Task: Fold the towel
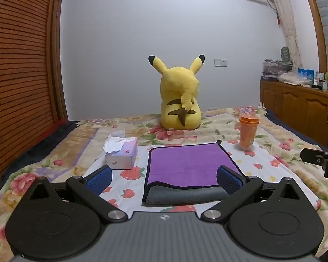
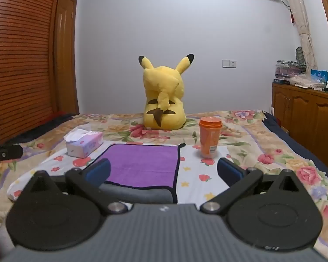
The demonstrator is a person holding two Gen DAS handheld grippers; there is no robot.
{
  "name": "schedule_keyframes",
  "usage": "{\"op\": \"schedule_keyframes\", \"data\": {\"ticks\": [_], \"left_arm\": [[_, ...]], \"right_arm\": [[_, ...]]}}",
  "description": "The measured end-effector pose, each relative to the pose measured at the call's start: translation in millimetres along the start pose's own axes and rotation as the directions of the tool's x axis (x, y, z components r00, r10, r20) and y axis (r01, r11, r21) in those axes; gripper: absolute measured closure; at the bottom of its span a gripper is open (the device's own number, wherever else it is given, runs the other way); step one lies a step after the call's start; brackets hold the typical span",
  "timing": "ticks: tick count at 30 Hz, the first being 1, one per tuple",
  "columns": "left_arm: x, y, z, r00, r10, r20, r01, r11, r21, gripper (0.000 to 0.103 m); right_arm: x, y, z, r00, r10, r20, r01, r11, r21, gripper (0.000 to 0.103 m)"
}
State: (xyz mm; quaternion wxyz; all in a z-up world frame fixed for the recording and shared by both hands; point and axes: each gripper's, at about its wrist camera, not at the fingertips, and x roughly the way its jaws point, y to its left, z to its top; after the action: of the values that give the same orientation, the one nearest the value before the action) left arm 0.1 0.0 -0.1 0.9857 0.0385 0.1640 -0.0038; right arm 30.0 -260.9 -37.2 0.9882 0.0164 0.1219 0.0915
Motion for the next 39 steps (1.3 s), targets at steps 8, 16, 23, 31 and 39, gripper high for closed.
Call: {"op": "schedule_keyframes", "data": {"ticks": [8, 16, 23, 31, 39], "left_arm": [[-1.0, -1.8, -0.3, 1.0, 0.0, 0.004, 0.0, 1.0, 0.006, 0.0], [-0.4, 1.1, -0.5, 1.0, -0.001, 0.0, 0.001, 1.0, 0.003, 0.0], [0.1, -0.2, -0.2, 1.0, 0.0, -0.001, 0.0, 1.0, 0.006, 0.0], [0.1, -0.2, -0.2, 1.0, 0.0, -0.001, 0.0, 1.0, 0.007, 0.0], [0.2, -0.3, -0.2, 1.0, 0.0, -0.002, 0.0, 1.0, 0.008, 0.0]], "right_arm": [[-0.3, -1.0, -0.1, 1.0, 0.001, 0.003, -0.001, 1.0, 0.004, 0.0], [-0.8, 1.1, 1.8, 1.0, 0.002, 0.005, -0.002, 1.0, 0.003, 0.0], [0.1, -0.8, -2.1, 1.0, 0.0, 0.006, -0.001, 1.0, 0.005, 0.0], [-1.1, -2.2, 0.7, 1.0, 0.0, 0.006, 0.0, 1.0, 0.011, 0.0], [-1.4, -2.3, 0.5, 1.0, 0.0, 0.008, 0.0, 1.0, 0.012, 0.0]]}}
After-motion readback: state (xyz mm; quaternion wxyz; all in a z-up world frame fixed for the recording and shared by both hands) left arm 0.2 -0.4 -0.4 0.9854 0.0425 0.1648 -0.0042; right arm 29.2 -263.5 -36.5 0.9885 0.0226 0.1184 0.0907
